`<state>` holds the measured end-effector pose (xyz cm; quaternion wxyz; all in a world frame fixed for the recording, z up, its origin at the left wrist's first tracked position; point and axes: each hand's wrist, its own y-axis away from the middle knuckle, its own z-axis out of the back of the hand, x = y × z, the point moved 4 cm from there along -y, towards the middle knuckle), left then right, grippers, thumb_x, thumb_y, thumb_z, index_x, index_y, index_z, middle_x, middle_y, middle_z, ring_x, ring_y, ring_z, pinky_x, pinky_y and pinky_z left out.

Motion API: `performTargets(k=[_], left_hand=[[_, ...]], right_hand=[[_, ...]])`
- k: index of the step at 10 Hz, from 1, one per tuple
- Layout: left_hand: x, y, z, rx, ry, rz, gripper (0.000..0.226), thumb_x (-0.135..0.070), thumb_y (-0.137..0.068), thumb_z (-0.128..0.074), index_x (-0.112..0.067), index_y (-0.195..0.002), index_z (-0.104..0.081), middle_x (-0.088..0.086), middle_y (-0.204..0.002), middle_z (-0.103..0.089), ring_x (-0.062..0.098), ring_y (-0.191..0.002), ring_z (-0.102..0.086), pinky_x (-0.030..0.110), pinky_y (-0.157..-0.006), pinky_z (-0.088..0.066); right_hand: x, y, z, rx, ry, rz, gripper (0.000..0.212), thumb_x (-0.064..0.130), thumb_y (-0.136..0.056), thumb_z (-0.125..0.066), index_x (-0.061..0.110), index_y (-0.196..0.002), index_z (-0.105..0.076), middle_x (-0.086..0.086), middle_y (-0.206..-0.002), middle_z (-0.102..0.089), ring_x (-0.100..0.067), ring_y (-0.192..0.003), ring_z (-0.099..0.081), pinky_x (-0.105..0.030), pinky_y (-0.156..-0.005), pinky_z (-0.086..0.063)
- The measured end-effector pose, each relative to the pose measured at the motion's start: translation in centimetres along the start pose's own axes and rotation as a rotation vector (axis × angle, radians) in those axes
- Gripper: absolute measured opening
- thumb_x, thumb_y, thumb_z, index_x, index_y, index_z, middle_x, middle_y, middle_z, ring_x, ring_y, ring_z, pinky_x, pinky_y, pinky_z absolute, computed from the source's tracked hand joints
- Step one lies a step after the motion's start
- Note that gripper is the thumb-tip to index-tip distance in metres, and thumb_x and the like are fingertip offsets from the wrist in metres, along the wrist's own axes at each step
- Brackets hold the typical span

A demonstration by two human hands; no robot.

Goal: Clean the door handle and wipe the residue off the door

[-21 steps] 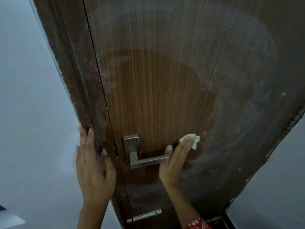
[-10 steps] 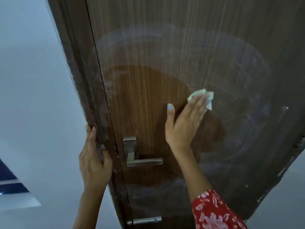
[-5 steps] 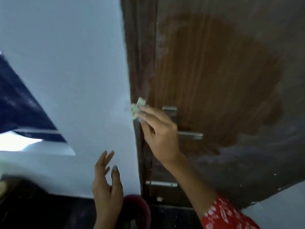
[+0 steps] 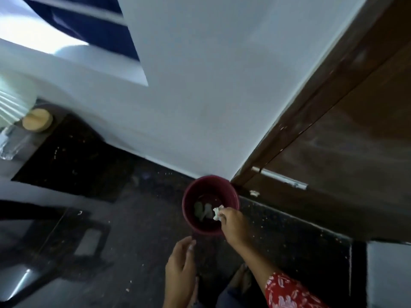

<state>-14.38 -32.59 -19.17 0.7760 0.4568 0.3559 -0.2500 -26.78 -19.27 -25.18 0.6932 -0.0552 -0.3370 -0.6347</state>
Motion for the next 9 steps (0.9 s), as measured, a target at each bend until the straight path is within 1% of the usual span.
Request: performTargets(k=[1,2,3,4,5,6,7,8,9], left_hand=[[2.3,-1.3,-0.7,0.022,-0.069,-0.018,0.017,-0.020,-0.094,-0.053,-0.022,-0.108,-0.063,-0.020,-0.097,-0.063,-0.005,-0.093,-0.058,0.016,-0.075,-0.043],[3.3,-1.9,-1.0,0.054,-0.136,-0.067,0.020,-0.022,-0.096,-0.050,-0.018,-0.111,-0.063,-0.018,-0.096,-0.063,-0.006,-0.091,-0.057,0.016,-0.074,-0.043],[2.2,-0.6,-0.2,0.045,-0.201,-0.157,0.021,-0.025,-0.097,-0.047,-0.022,-0.111,-0.062,-0.022,-0.095,-0.061,-0.005,-0.092,-0.058,0.009,-0.071,-0.041],[-0.9,2.0,0.7,0.040,-0.265,-0.282,0.021,-0.026,-0.098,-0.045,-0.023,-0.111,-0.061,-0.025,-0.092,-0.061,-0.008,-0.087,-0.058,0.009,-0.069,-0.041],[-6.2,6.0,1.4,0.093,-0.350,-0.547,0.024,-0.015,-0.097,-0.047,-0.013,-0.112,-0.065,-0.007,-0.099,-0.070,0.006,-0.088,-0.065,0.017,-0.074,-0.047],[-12.3,10.2,1.4,0.028,-0.426,-0.834,0.025,-0.006,-0.086,-0.050,-0.006,-0.101,-0.071,0.005,-0.098,-0.074,0.019,-0.092,-0.070,0.024,-0.082,-0.049],[-19.4,15.0,1.4,-0.028,-0.398,-1.085,0.036,-0.011,-0.082,-0.041,-0.005,-0.101,-0.071,0.005,-0.104,-0.072,0.023,-0.106,-0.066,0.022,-0.097,-0.037],[-26.0,19.5,1.2,-0.118,-0.332,-1.300,0.041,-0.018,-0.091,-0.034,-0.006,-0.113,-0.066,0.004,-0.120,-0.065,0.026,-0.118,-0.058,0.032,-0.103,-0.035],[-33.3,24.5,2.0,-0.121,-0.226,-1.483,0.040,-0.017,-0.094,-0.034,-0.006,-0.124,-0.057,0.007,-0.131,-0.057,0.026,-0.128,-0.050,0.035,-0.110,-0.032]], right_hand=[[-1.7,-1.4,-3.3,0.056,-0.028,-0.005,0.022,0.001,-0.083,-0.061,0.012,-0.098,-0.072,-0.002,-0.102,-0.072,-0.014,-0.092,-0.065,-0.005,-0.070,-0.038],[-3.3,-1.1,-4.3,0.046,-0.054,-0.052,0.028,-0.001,-0.084,-0.058,0.009,-0.108,-0.068,-0.006,-0.110,-0.069,-0.015,-0.099,-0.063,-0.007,-0.078,-0.037],[-4.0,2.2,-2.1,-0.080,-0.137,-0.130,0.020,0.009,-0.086,-0.061,0.012,-0.104,-0.070,-0.003,-0.103,-0.070,-0.011,-0.091,-0.063,-0.011,-0.073,-0.040],[-3.7,7.4,1.8,-0.210,-0.242,-0.218,0.018,0.024,-0.090,-0.059,0.017,-0.103,-0.070,0.002,-0.098,-0.071,-0.005,-0.084,-0.063,-0.019,-0.071,-0.049],[-1.9,13.0,7.3,-0.378,-0.348,-0.236,0.017,0.027,-0.089,-0.061,0.019,-0.101,-0.070,0.005,-0.093,-0.073,0.001,-0.078,-0.063,-0.012,-0.067,-0.047],[1.2,17.0,14.1,-0.607,-0.387,-0.147,0.011,0.019,-0.084,-0.067,0.020,-0.094,-0.073,0.008,-0.088,-0.073,0.003,-0.078,-0.065,-0.006,-0.071,-0.046],[4.9,20.6,22.2,-0.849,-0.389,-0.016,0.019,0.012,-0.080,-0.071,0.026,-0.093,-0.072,0.014,-0.086,-0.070,0.009,-0.083,-0.062,0.001,-0.074,-0.042],[8.8,24.2,30.5,-1.093,-0.335,0.213,0.020,0.013,-0.082,-0.067,0.020,-0.100,-0.069,0.011,-0.093,-0.069,0.006,-0.087,-0.063,-0.004,-0.079,-0.046],[13.7,28.7,38.9,-1.338,-0.201,0.494,0.017,0.009,-0.086,-0.064,0.009,-0.103,-0.068,0.006,-0.099,-0.066,0.000,-0.094,-0.062,-0.008,-0.086,-0.045]])
